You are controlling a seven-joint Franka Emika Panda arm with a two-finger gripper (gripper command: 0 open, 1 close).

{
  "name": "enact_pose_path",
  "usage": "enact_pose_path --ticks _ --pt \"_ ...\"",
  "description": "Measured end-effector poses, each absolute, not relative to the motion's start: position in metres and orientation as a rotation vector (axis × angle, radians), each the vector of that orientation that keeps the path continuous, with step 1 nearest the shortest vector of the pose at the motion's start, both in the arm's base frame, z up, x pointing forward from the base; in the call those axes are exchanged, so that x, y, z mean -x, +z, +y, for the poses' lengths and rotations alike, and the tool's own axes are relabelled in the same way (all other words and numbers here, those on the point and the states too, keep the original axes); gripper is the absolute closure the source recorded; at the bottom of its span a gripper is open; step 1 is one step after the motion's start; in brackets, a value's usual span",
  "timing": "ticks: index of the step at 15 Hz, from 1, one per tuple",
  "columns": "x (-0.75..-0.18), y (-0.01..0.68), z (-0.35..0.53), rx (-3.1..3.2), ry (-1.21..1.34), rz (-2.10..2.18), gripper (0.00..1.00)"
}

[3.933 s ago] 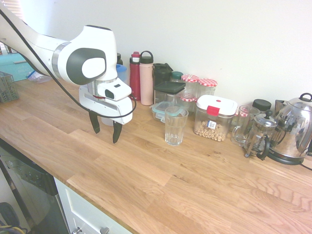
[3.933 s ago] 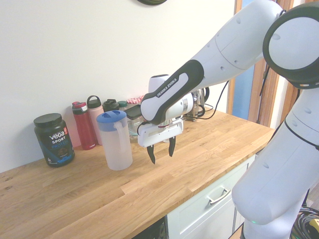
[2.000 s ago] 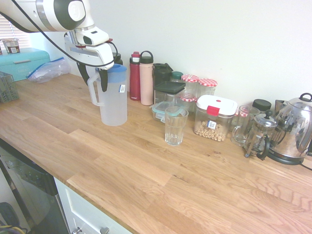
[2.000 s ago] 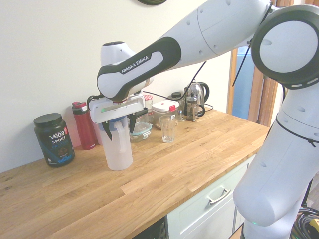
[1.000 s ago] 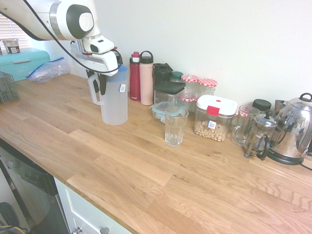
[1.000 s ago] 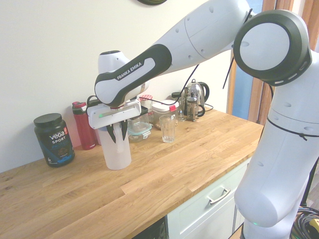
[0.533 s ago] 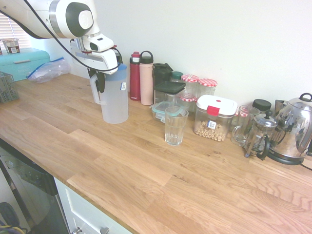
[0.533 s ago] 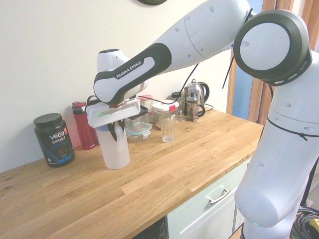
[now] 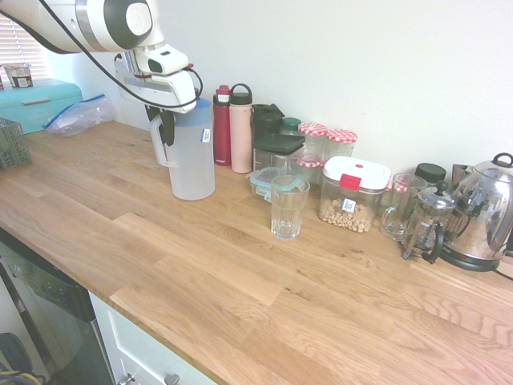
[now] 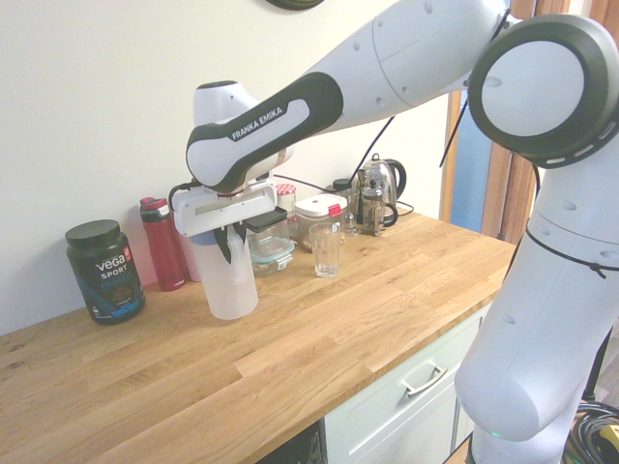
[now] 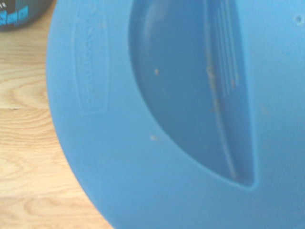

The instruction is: Pour me some water

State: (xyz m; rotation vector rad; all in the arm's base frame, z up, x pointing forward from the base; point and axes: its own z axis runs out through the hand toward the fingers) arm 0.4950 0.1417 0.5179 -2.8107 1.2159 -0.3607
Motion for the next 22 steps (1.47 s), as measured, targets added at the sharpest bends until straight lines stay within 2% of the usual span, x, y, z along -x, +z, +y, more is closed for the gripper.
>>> enact_pose_path --ticks 6,12,17,22 --pt "-0.446 0.592 0.100 2.852 -0.412 0.973 1.00" --pt "-0.411 0.642 -0.039 2.889 -0.396 0.611 1.00" --pt "-0.414 0.659 -0.131 2.923 -0.367 0.429 1.00" --pt "-0.448 0.644 -0.204 3.031 -0.316 0.281 1.00"
